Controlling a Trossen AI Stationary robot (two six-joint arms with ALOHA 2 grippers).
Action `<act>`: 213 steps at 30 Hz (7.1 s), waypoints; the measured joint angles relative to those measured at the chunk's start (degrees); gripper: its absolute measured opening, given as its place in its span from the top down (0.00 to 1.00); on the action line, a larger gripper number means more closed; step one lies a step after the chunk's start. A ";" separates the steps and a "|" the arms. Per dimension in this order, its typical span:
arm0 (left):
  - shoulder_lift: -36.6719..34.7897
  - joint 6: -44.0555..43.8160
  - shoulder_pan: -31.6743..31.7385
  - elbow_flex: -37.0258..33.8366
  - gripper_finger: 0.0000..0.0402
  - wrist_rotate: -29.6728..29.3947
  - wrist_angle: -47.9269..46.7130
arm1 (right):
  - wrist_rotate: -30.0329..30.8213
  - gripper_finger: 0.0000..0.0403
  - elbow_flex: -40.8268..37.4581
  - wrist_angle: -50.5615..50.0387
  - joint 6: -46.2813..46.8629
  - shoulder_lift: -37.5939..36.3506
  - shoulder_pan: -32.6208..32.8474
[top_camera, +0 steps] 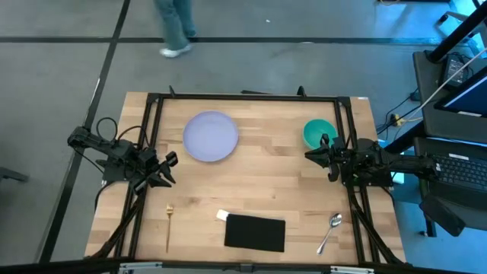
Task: Set table place
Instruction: Stack the green bowl on top of the purple plate
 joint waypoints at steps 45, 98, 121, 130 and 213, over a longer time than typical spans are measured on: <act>27.90 -13.48 0.32 31.78 0.83 -37.97 -11.15 | 25.33 0.87 13.49 33.55 21.72 17.28 -0.02; 95.17 -10.92 30.46 58.41 0.62 -18.42 -41.51 | -3.44 0.87 56.17 -2.46 10.52 65.03 -1.74; 102.41 -12.31 28.83 58.38 0.62 -21.40 -41.58 | -3.36 0.87 56.17 -2.48 10.52 65.01 -1.74; 101.03 -11.93 27.19 58.46 0.95 -22.61 -42.61 | -3.11 0.87 56.17 -2.48 10.43 64.98 -1.74; 110.16 -25.69 15.87 88.68 0.55 -4.65 -30.62 | 15.18 0.56 56.13 -74.43 7.32 70.93 2.11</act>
